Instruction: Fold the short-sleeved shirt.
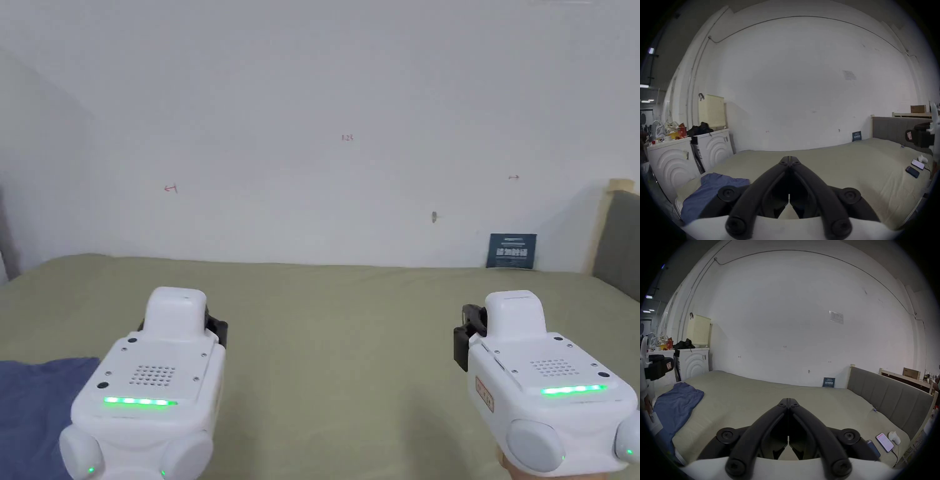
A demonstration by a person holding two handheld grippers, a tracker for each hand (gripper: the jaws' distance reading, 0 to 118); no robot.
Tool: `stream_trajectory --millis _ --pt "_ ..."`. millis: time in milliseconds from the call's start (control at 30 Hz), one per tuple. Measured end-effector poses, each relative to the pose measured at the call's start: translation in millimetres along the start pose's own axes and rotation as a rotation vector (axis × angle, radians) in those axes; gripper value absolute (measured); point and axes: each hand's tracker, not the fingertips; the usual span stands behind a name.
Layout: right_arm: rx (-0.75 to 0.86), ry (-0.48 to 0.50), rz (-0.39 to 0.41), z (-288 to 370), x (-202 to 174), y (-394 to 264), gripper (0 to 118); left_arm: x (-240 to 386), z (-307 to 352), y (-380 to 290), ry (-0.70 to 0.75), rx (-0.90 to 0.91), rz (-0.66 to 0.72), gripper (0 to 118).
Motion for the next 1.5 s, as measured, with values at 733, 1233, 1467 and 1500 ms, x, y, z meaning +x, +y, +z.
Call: stream_trajectory --millis 733,1233,1467,1500 --pt "-0.004 0.575 -0.005 -31 -266 11 0 -223 117 -38 0.525 -0.132 0.08 0" --pt "-0.075 0.542 0.012 -125 -325 -14 0 -294 -94 -50 0.333 -0.378 0.013 0" --pt "-0.08 0.539 0.004 -163 -349 -29 0 -334 -251 -74 0.16 -0.99 0.002 0" --pt "-0.082 0.54 0.009 -166 -351 -32 0 -337 -264 -85 0.143 -1.039 0.037 0"
